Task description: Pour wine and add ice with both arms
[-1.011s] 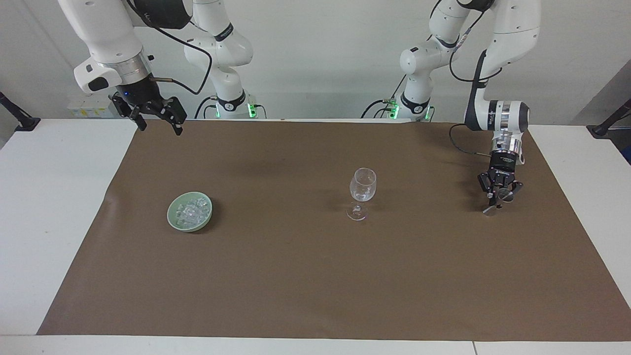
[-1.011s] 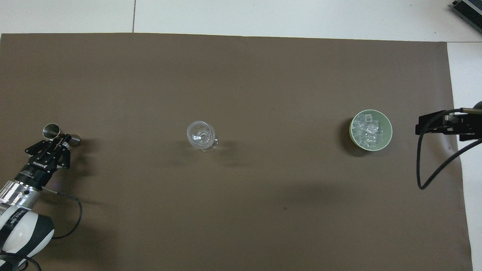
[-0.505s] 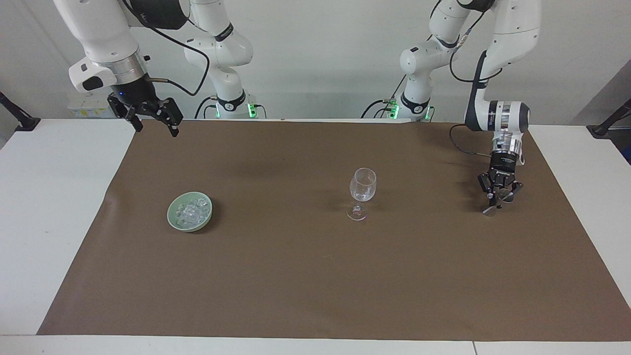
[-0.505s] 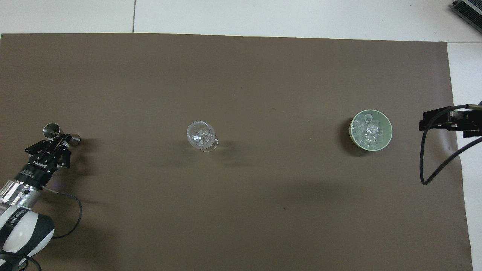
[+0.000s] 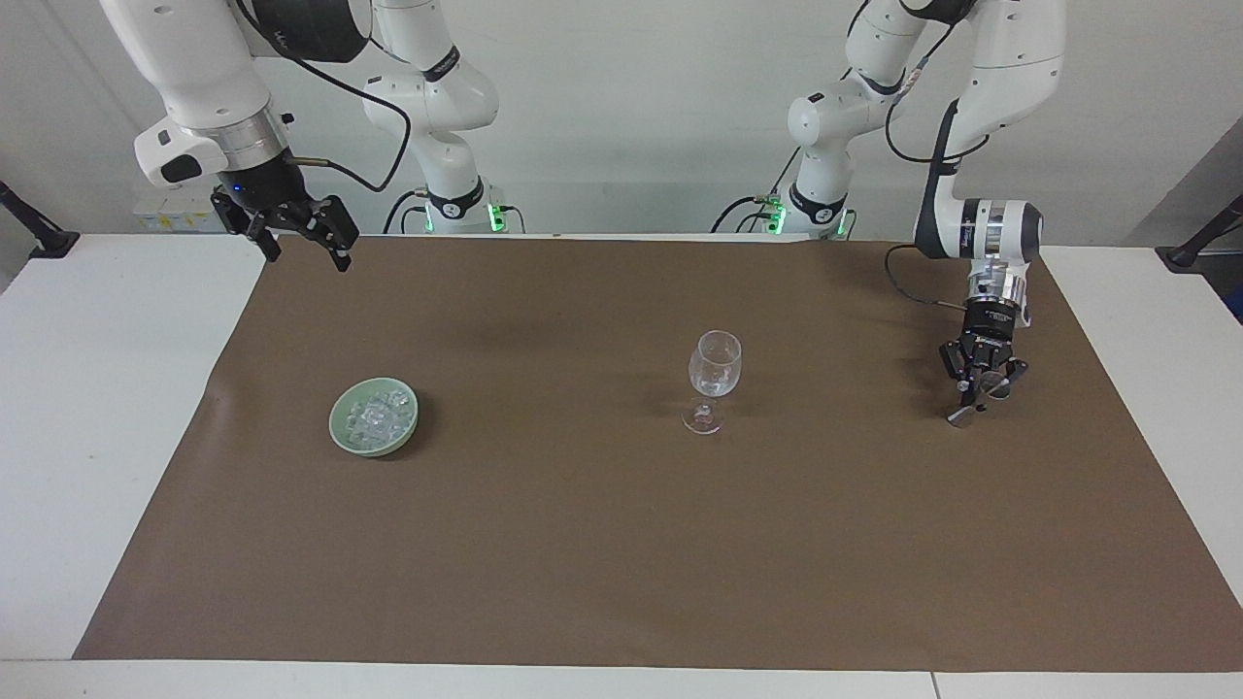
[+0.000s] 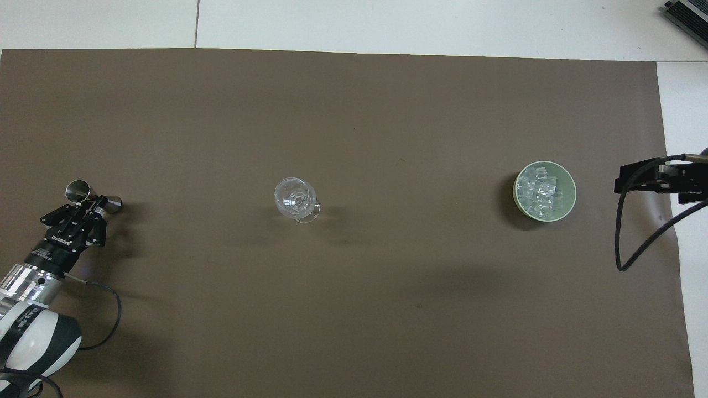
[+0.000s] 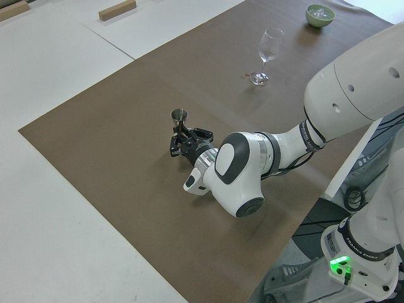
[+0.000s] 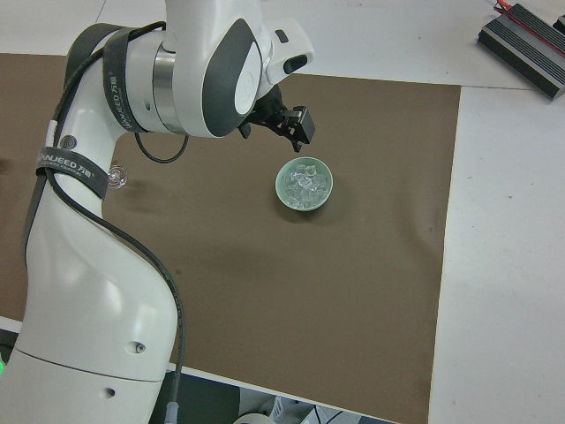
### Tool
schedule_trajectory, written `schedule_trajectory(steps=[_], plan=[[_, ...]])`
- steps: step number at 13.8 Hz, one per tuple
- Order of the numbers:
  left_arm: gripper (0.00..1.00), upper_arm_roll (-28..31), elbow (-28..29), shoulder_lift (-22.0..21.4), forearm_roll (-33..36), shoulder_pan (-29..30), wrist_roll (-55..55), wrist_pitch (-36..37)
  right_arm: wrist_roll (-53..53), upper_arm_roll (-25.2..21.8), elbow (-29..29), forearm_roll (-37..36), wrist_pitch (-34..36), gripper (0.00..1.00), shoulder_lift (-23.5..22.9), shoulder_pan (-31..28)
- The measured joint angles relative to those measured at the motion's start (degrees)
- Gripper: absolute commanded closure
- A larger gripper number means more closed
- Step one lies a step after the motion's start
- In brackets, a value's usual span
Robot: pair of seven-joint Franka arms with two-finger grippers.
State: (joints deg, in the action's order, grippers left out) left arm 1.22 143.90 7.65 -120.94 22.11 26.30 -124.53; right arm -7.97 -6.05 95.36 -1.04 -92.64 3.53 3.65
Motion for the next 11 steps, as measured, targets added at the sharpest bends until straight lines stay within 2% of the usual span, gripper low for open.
schedule_trajectory(steps=[11], plan=[[1.0, -0.89, 0.96, 0.02, 0.0, -0.71, 0.09, 1.55, 1.42, 0.06, 1.91, 0.0, -1.7, 0.0, 0.61, 0.34]])
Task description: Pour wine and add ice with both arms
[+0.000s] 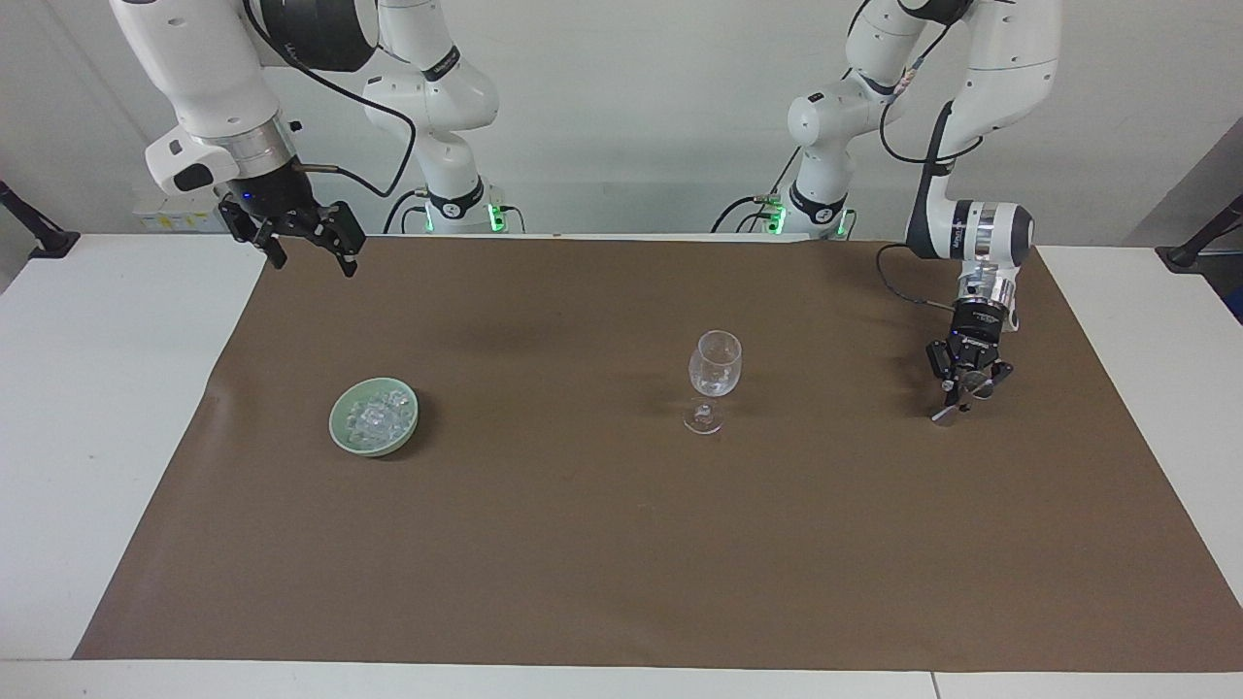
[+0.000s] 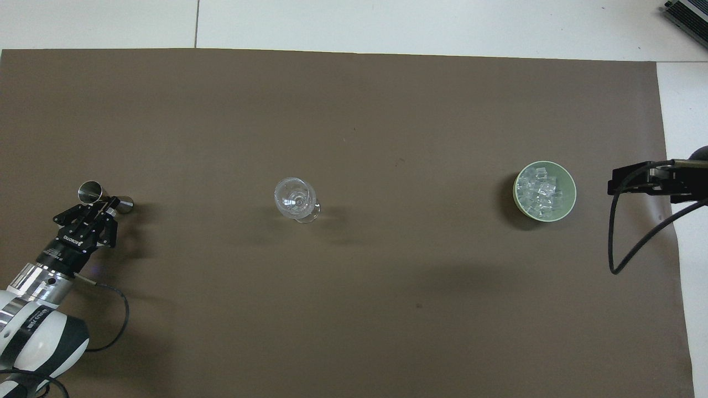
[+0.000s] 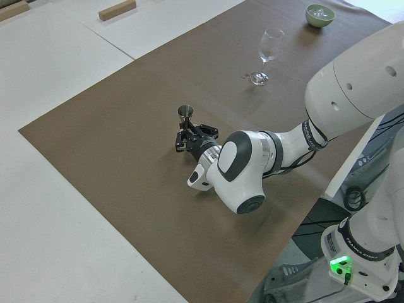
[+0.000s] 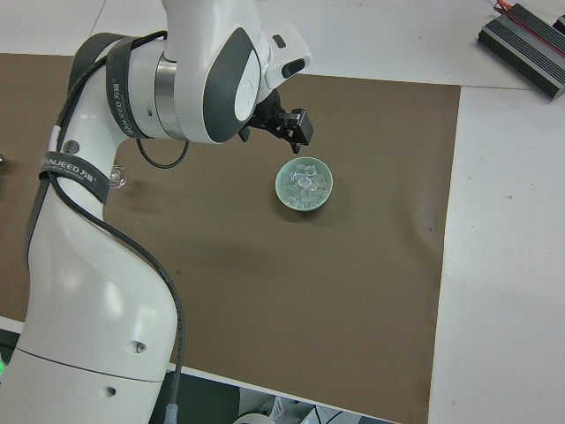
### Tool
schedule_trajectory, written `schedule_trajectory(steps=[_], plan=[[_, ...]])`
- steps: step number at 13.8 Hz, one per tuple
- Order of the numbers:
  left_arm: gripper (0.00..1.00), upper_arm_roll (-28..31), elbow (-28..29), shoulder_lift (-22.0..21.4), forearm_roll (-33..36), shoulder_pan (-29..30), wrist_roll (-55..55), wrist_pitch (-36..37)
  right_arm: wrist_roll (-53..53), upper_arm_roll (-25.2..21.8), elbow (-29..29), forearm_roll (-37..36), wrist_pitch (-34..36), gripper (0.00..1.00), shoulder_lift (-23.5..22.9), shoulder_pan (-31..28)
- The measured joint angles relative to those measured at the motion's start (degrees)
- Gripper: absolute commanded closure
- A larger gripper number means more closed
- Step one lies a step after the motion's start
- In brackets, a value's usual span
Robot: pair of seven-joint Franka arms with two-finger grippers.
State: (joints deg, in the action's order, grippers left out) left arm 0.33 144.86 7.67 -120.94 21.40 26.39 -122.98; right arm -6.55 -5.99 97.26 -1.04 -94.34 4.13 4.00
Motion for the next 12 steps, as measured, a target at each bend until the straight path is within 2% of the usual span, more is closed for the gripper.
schedule_trajectory(steps=[2, 4, 5, 6, 7, 10, 11, 12], plan=[[0.99, 0.0, 0.0, 0.0, 0.0, -0.02, 0.0, 0.01, 0.0, 0.0, 0.18, 0.0, 0.0, 0.0, 0.04, 0.05], [0.84, 0.0, 0.0, 0.0, 0.0, -0.02, 0.0, 0.01, 0.0, 0.0, 0.29, 0.0, -0.01, 0.0, 0.04, 0.06], [0.82, 0.0, 0.0, 0.0, 0.0, -0.02, 0.0, 0.01, 0.0, 0.0, 0.31, 0.0, -0.01, 0.0, 0.04, 0.06], [0.76, 0.0, 0.0, 0.0, 0.0, -0.02, 0.01, 0.02, 0.0, 0.0, 0.33, 0.0, -0.01, 0.0, 0.05, 0.06], [0.76, 0.0, 0.0, 0.0, 0.0, -0.02, 0.02, 0.02, 0.0, 0.0, 0.33, 0.0, -0.01, 0.0, 0.05, 0.06], [0.57, 0.0, 0.0, 0.0, 0.0, -0.02, 0.04, 0.05, 0.01, 0.0, 0.36, 0.0, -0.01, 0.0, 0.09, 0.07], [0.5, 0.0, 0.0, 0.0, 0.0, -0.02, 0.04, 0.06, 0.01, 0.0, 0.36, 0.0, -0.01, 0.0, 0.1, 0.07], [0.2, 0.0, 0.0, 0.0, 0.0, -0.02, 0.05, 0.06, 0.02, 0.0, 0.36, 0.0, -0.01, 0.0, 0.12, 0.07]])
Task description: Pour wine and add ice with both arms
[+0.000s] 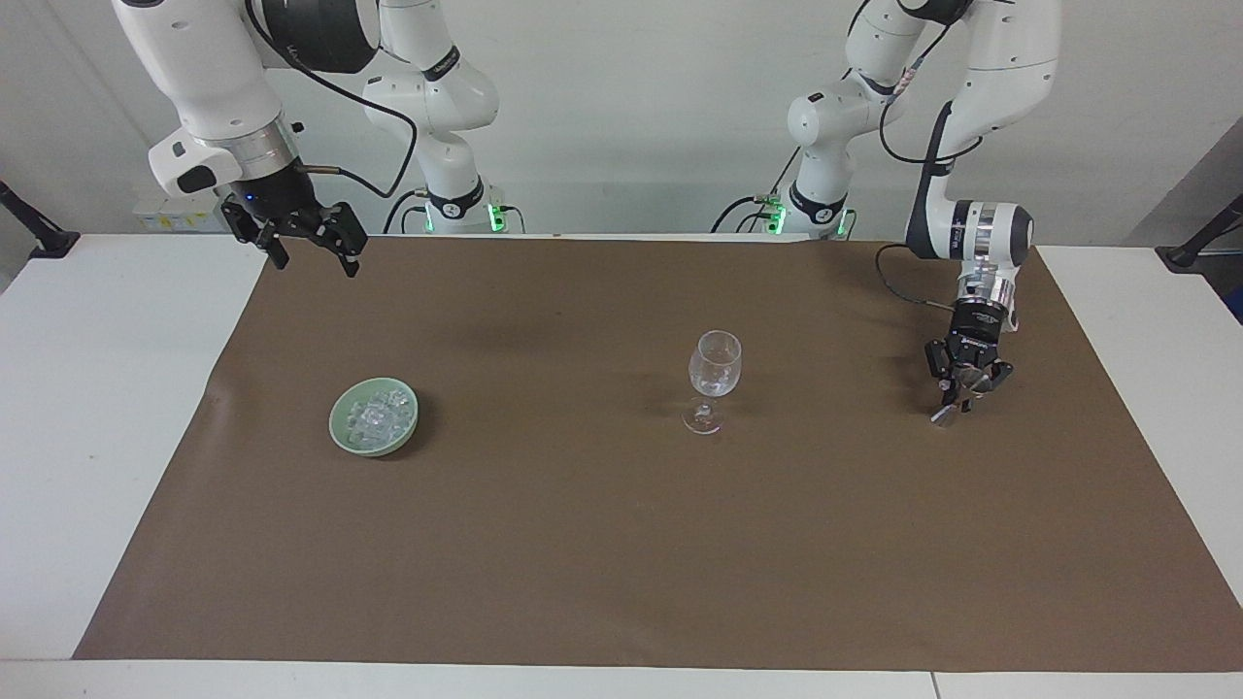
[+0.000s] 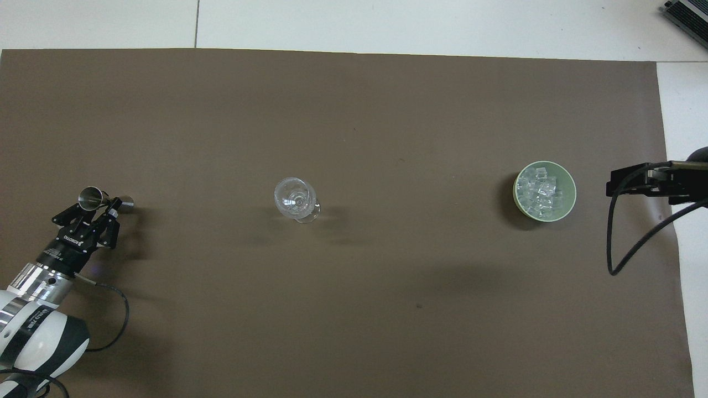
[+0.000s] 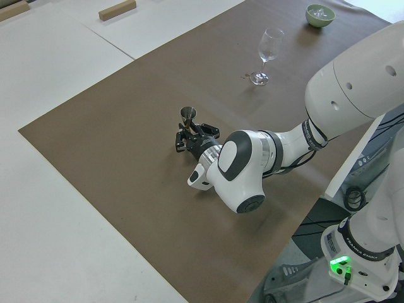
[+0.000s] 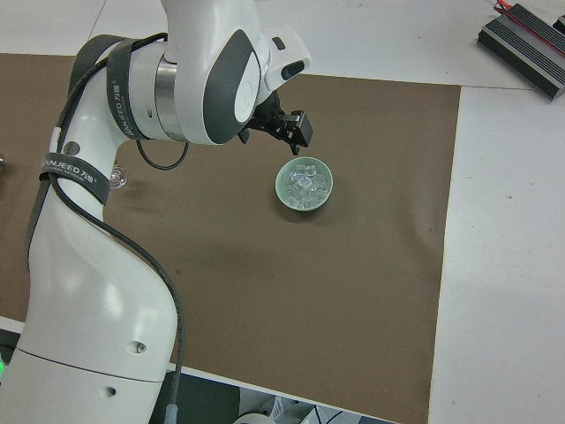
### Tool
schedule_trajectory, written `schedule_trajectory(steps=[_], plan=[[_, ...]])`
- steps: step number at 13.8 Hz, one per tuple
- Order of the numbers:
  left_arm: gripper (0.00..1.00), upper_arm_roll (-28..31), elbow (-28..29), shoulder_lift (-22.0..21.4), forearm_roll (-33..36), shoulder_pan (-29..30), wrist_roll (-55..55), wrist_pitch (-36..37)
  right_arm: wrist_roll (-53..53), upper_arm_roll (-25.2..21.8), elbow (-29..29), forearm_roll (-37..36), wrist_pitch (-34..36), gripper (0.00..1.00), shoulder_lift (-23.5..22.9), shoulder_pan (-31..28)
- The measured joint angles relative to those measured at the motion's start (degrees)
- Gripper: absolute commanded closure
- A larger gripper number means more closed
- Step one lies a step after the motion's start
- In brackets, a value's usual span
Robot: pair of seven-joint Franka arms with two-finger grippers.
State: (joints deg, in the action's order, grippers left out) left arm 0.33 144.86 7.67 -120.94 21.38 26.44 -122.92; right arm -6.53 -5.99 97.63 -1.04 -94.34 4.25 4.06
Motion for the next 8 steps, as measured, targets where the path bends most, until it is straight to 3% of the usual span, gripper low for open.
schedule_trajectory(steps=[1, 8], plan=[[0.0, 0.0, 0.0, 0.0, 0.0, 0.0, 0.04, 0.01, 0.12, 0.0, 0.0, 0.0, 0.0, 0.0, 0.02, 0.0], [0.0, 0.02, -0.32, -0.25, 0.0, -0.02, 0.07, 0.47, 0.55, 0.0, 0.04, 0.0, 0.0, 0.0, 0.12, 0.01]])
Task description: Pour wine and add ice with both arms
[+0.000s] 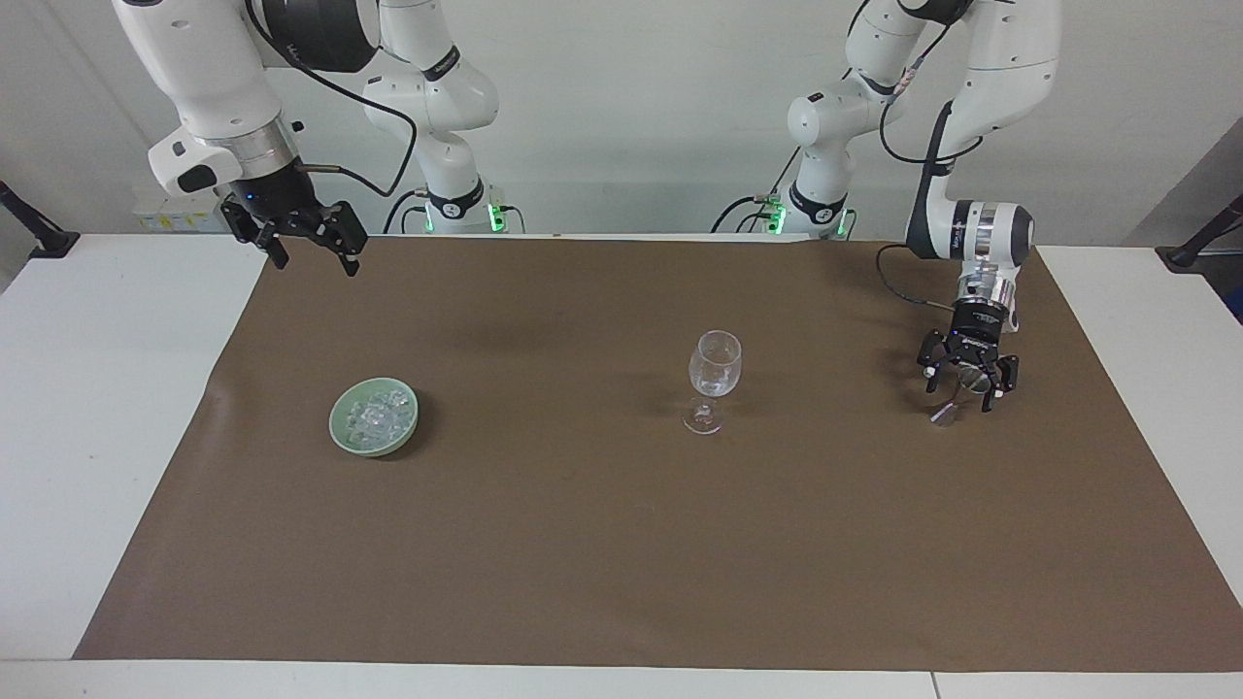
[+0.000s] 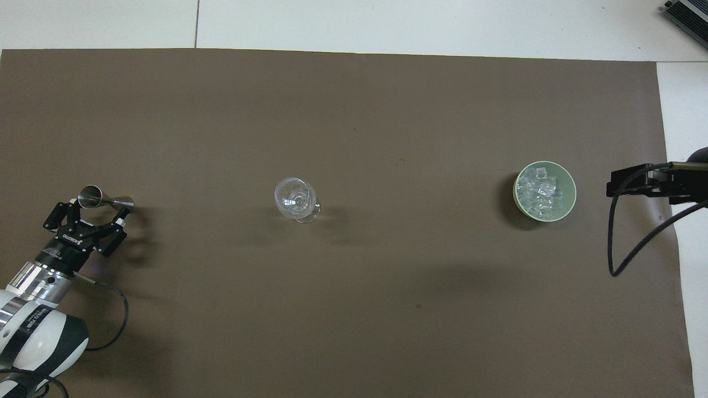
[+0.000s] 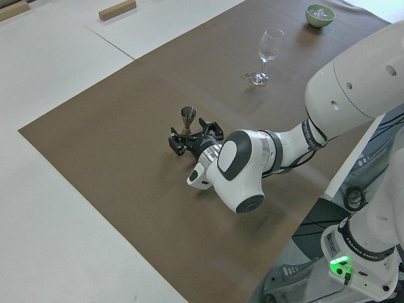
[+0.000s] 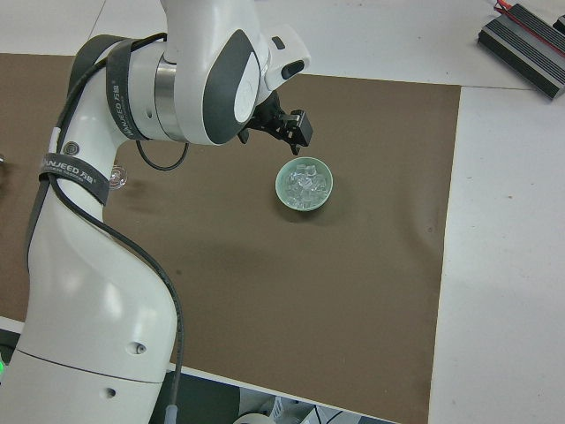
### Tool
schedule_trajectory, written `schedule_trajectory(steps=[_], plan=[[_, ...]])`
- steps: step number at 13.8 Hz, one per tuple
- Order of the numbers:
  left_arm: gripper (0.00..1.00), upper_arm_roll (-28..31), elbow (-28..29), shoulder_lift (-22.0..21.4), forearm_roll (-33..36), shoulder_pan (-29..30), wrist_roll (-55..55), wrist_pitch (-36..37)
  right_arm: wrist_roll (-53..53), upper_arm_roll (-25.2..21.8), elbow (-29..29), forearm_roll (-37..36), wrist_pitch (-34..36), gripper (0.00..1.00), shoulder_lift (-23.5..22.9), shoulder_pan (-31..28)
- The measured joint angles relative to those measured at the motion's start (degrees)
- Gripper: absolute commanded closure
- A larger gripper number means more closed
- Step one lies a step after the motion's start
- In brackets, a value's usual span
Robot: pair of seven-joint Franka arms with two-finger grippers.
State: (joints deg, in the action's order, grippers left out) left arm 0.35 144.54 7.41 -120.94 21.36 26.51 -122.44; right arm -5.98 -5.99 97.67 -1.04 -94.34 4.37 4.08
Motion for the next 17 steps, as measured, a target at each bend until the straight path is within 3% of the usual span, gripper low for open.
schedule_trajectory(steps=[4, 17], plan=[[0.0, -0.01, -0.2, -2.36, 0.0, -0.85, 1.16, -0.86, 1.69, 0.0, 0.43, 0.0, -0.52, 0.0, 0.08, 0.01], [0.0, -0.12, -2.26, -12.23, 0.03, -8.65, 6.71, -15.59, 6.34, -0.05, 3.23, 0.0, -3.49, 0.0, 1.03, 0.01]])
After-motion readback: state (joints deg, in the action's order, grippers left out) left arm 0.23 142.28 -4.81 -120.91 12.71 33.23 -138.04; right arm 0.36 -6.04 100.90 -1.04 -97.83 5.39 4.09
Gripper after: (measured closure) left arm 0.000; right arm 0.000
